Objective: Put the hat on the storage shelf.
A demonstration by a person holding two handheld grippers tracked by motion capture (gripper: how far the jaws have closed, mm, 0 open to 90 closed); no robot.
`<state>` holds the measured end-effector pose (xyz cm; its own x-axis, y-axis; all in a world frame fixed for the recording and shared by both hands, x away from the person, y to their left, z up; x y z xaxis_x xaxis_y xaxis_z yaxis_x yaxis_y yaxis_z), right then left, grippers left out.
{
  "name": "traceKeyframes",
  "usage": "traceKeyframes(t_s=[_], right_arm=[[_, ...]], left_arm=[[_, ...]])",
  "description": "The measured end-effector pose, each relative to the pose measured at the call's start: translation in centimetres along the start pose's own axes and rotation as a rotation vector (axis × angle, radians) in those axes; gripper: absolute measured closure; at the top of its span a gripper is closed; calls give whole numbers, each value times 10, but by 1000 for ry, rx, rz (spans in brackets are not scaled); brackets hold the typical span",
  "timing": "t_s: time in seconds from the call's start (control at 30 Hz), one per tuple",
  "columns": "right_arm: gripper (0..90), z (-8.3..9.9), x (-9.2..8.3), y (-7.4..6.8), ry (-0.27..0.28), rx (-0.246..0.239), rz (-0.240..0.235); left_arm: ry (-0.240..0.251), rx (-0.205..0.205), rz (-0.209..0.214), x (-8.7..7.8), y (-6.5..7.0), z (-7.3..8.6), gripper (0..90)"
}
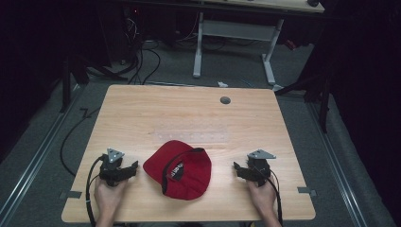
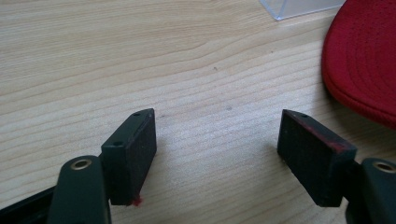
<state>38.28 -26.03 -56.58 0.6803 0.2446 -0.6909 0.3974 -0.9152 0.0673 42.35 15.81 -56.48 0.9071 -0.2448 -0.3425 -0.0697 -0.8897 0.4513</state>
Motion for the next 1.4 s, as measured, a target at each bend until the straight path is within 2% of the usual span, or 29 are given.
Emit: traceKeyframes(t_s=[0.53, 0.73, 1.03, 1.27, 1.33, 1.4], right_arm=[[315, 0, 0, 0, 0, -1, 0], [267, 0, 1, -2, -6, -12, -16], [287, -1, 1, -1, -5, -16, -23], [316, -1, 1, 1, 0, 2, -17], [338, -2, 0, 1, -1, 17, -32], [347, -3, -1, -2, 4, 27, -68]], left_arm=[[-2, 2, 5, 0, 1, 0, 283], [-2, 2, 5, 0, 1, 1, 282], [-2, 3, 5, 0, 1, 1, 281], [-3, 4, 7, 0, 1, 1, 276], [-4, 4, 7, 0, 1, 1, 275], [-4, 4, 7, 0, 1, 1, 275]])
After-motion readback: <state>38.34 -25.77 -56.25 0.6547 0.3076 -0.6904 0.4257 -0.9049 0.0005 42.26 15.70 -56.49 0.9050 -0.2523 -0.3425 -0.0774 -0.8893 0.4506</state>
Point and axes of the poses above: each handheld gripper's, and its own axes: x roughly forward along the jaws, z roughly out of its underside, y roughly to its right, the point moved 5 cm from there along x, roughly forward along the jaws, and after that the axes turned 4 degrees about -x, right-handed, at the moved point
